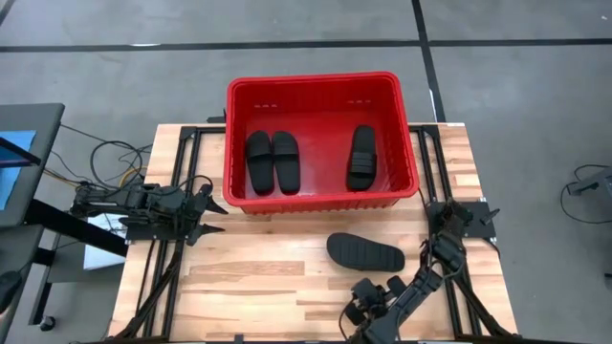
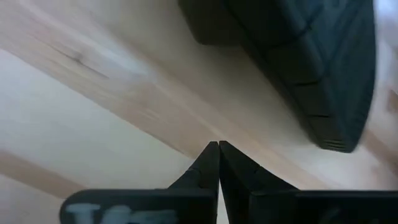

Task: Pick and place slides into bin
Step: Put the black slides into the red bin

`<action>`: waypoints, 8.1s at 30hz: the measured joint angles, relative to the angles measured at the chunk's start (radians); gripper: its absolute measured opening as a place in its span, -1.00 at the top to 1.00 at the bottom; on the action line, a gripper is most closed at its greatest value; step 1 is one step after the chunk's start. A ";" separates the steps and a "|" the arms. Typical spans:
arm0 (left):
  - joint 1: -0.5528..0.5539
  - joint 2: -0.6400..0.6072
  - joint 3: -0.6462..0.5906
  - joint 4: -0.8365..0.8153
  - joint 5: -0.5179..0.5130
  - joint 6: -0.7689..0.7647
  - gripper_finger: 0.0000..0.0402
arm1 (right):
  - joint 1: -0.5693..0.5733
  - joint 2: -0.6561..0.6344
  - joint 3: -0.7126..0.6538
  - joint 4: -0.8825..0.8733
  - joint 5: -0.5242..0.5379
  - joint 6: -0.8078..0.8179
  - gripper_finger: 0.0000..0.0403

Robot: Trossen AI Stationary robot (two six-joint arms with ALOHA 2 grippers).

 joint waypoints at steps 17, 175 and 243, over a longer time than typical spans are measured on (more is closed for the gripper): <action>0.000 0.000 0.000 0.000 0.000 0.000 -0.29 | -0.009 -0.004 -0.038 0.051 0.006 0.037 0.43; 0.000 0.000 0.000 0.000 0.000 0.000 -0.29 | -0.290 -0.201 -0.419 0.108 0.087 -0.602 0.68; 0.000 0.000 0.000 0.000 0.000 0.000 -0.29 | -0.729 -1.082 0.027 0.451 0.359 -1.214 0.75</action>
